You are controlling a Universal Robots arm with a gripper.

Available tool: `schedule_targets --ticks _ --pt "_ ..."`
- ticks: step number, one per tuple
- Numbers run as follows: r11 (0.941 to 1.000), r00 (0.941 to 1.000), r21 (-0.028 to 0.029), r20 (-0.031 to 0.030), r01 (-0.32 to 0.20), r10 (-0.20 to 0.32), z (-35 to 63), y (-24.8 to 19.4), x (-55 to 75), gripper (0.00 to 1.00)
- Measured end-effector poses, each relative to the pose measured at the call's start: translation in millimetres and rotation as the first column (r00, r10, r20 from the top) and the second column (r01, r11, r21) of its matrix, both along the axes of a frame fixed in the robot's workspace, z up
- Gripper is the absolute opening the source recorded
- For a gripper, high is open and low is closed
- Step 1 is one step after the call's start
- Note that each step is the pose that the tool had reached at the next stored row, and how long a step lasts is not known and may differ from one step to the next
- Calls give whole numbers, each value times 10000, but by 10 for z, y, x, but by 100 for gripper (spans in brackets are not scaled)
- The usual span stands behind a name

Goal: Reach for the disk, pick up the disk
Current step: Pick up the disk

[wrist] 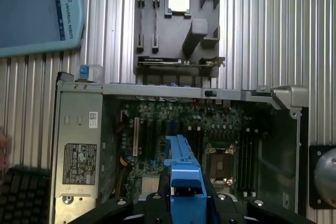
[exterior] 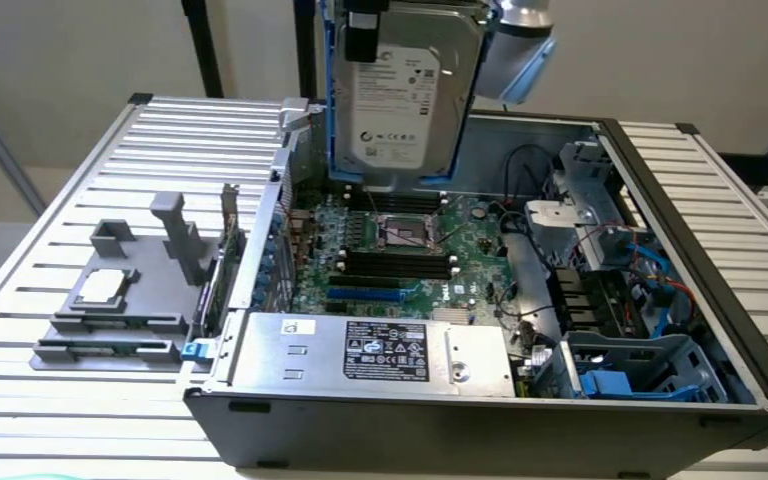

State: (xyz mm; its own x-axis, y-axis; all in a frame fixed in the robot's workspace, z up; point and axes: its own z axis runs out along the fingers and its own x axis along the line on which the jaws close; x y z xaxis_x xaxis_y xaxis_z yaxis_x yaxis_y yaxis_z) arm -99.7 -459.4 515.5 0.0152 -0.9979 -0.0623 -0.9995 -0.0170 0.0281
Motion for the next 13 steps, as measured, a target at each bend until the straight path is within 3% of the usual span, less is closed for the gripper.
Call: schedule_targets --ticks 13 --pt "10000 10000 0 0 1 -1 0 -215 589 32"
